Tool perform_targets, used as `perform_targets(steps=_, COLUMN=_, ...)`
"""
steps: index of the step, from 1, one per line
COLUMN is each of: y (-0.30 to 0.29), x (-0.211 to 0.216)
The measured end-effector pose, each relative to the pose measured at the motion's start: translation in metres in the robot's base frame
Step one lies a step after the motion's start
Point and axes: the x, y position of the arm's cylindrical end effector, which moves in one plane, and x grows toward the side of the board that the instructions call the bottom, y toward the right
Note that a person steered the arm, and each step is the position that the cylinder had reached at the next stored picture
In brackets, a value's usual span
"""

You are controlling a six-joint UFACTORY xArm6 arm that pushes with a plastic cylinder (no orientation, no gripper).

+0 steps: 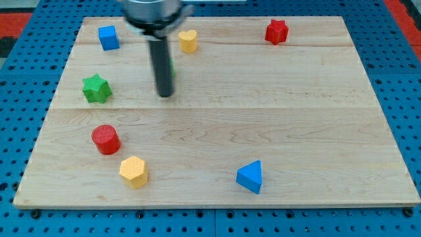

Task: Slide the green circle towards the center right of the board

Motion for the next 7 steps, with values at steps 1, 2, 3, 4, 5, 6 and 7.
perform_targets(steps=1, y=-0.007, x=-0.046)
perform_targets(steps=2, y=-0.018, x=-0.058)
perform_targets(steps=3, y=-0.035, x=-0.060)
perform_targets(steps=4, y=-0.002, x=-0.062)
perform_targets(steps=5, y=0.080, x=-0.064)
perform_targets(steps=6, y=0.071, x=-0.067)
perform_targets(steps=7, y=0.069, x=-0.087)
